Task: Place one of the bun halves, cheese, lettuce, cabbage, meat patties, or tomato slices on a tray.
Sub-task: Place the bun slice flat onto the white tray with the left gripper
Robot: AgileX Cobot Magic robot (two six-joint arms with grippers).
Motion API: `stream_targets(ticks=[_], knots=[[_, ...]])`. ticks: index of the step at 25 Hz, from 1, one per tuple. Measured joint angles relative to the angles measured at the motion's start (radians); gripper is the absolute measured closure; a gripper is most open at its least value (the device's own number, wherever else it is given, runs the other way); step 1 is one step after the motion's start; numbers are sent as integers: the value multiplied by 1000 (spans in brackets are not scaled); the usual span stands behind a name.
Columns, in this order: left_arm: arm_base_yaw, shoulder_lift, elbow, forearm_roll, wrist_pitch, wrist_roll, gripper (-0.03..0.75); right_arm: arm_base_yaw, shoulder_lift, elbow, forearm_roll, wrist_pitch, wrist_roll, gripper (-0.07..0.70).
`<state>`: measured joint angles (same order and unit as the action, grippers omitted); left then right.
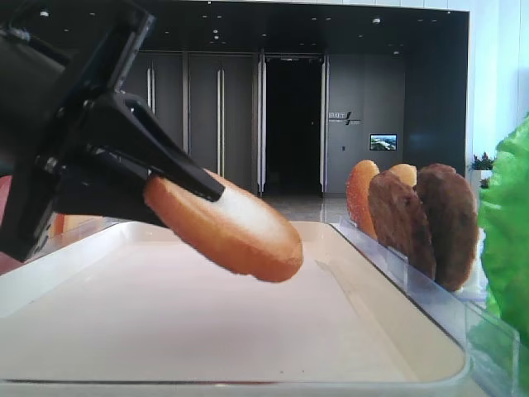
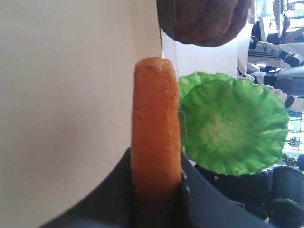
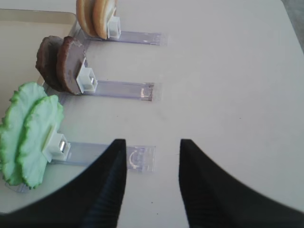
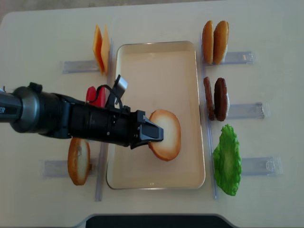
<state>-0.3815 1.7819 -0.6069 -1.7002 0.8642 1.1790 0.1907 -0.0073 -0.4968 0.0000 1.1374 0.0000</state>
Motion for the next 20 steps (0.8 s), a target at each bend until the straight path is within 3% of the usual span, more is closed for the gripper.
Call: stream_targets(ticks=[11, 20], knots=[[0, 5, -1, -5, -94, 32, 580, 0, 0, 0, 0, 0, 0, 343], [0, 5, -1, -6, -97, 51, 580, 0, 0, 0, 0, 0, 0, 343]])
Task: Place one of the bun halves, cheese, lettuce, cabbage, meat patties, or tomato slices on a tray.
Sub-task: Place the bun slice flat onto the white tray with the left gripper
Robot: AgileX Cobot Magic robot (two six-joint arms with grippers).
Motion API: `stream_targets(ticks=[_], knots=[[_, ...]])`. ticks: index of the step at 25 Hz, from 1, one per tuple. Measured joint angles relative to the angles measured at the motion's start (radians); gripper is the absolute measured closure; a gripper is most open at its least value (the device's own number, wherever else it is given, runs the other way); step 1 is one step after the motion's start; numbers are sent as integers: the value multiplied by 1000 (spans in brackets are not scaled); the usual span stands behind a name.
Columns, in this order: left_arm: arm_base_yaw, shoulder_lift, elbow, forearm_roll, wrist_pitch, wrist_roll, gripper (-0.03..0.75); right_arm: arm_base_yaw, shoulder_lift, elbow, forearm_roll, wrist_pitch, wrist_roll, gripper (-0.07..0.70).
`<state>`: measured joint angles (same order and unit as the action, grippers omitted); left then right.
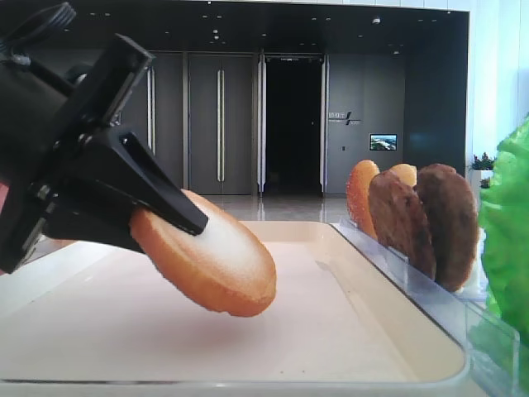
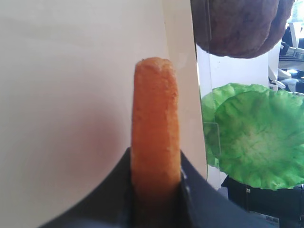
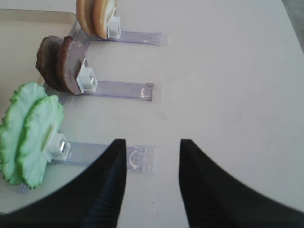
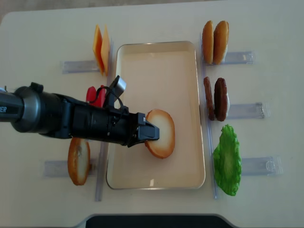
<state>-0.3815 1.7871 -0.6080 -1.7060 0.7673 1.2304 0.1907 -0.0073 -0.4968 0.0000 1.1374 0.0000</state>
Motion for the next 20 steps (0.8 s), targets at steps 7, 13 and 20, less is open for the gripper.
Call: stream_targets(ticks=[7, 13, 20], knots=[[0, 0, 0, -1, -32, 1, 580, 0, 0, 0, 0, 0, 0, 343], [0, 0, 0, -2, -43, 0, 580, 0, 0, 0, 0, 0, 0, 343], [0, 0, 0, -2, -55, 0, 580, 0, 0, 0, 0, 0, 0, 343]])
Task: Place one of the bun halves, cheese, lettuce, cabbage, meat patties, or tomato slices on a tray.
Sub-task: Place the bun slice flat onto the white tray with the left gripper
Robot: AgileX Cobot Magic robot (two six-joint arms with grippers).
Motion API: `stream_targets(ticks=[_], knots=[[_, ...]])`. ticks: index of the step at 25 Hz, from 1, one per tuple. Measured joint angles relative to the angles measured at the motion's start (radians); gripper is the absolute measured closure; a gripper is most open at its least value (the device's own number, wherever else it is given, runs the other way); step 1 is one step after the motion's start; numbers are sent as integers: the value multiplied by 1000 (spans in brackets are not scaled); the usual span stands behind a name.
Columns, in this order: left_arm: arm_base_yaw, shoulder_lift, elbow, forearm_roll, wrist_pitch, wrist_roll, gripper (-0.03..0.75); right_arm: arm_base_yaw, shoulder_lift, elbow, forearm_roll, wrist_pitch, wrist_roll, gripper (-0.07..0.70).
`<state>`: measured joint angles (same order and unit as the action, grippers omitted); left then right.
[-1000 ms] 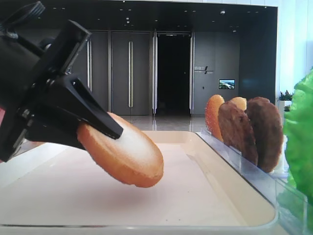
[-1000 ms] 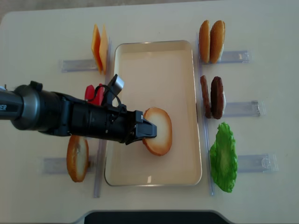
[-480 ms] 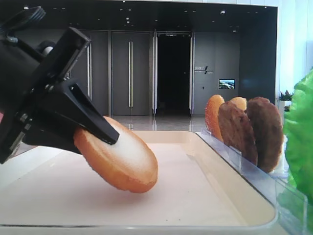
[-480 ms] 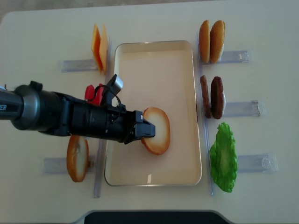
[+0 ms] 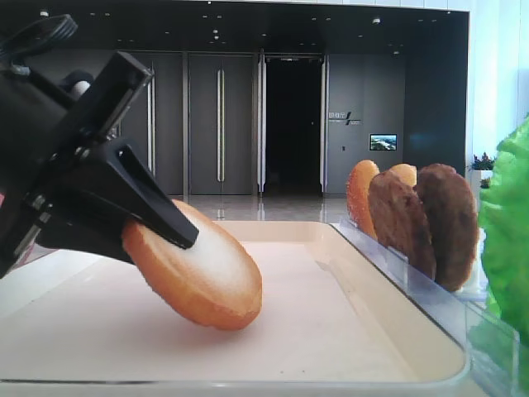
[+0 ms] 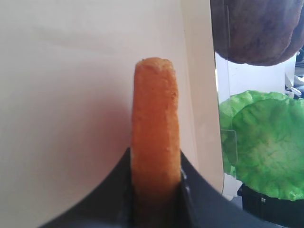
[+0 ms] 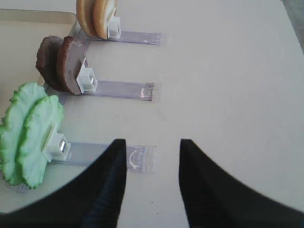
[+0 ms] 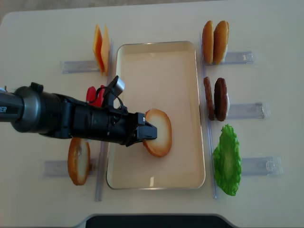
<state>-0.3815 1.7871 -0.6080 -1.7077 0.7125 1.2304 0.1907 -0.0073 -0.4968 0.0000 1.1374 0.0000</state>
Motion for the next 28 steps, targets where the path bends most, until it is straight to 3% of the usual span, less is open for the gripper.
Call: stream_targets(ticks=[16, 28], knots=[[0, 0, 0, 0, 0, -10, 575, 0, 0, 0, 0, 0, 0, 343], [0, 0, 0, 0, 0, -35, 419, 0, 0, 0, 0, 0, 0, 343]])
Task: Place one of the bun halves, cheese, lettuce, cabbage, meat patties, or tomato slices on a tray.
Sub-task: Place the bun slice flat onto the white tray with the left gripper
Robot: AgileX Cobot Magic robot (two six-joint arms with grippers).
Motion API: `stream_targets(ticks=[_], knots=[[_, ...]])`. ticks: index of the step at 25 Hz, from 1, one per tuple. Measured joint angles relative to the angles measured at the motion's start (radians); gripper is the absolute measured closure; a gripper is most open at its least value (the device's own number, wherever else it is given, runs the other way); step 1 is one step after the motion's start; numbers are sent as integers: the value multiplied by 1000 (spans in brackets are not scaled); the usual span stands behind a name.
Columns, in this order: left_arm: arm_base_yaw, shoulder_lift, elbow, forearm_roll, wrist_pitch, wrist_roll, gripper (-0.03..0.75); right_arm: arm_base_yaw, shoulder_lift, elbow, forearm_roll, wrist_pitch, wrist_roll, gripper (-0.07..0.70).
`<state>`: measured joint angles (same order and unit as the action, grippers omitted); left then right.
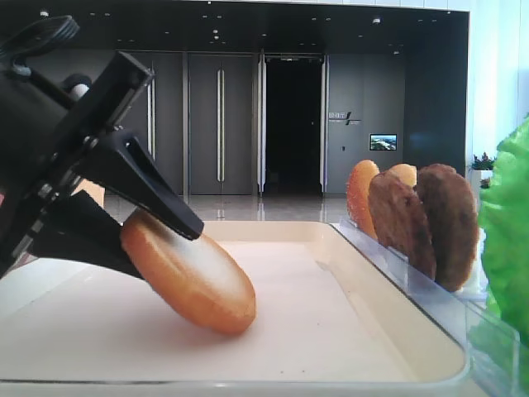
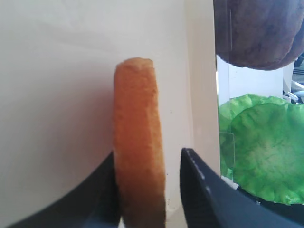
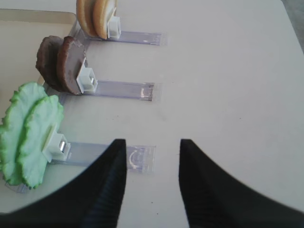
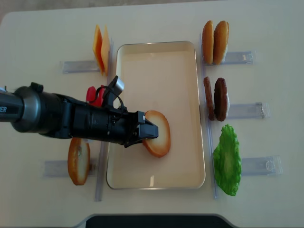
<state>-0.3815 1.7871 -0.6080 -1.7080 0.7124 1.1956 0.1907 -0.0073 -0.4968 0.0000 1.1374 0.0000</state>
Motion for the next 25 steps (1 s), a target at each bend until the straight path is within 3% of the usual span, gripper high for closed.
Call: stream_targets(ticks=[14, 25], knots=[[0, 0, 0, -1, 9, -54, 276, 0, 0, 0, 0, 0, 0, 343], [0, 0, 0, 7, 9, -110, 267, 0, 0, 0, 0, 0, 0, 343]])
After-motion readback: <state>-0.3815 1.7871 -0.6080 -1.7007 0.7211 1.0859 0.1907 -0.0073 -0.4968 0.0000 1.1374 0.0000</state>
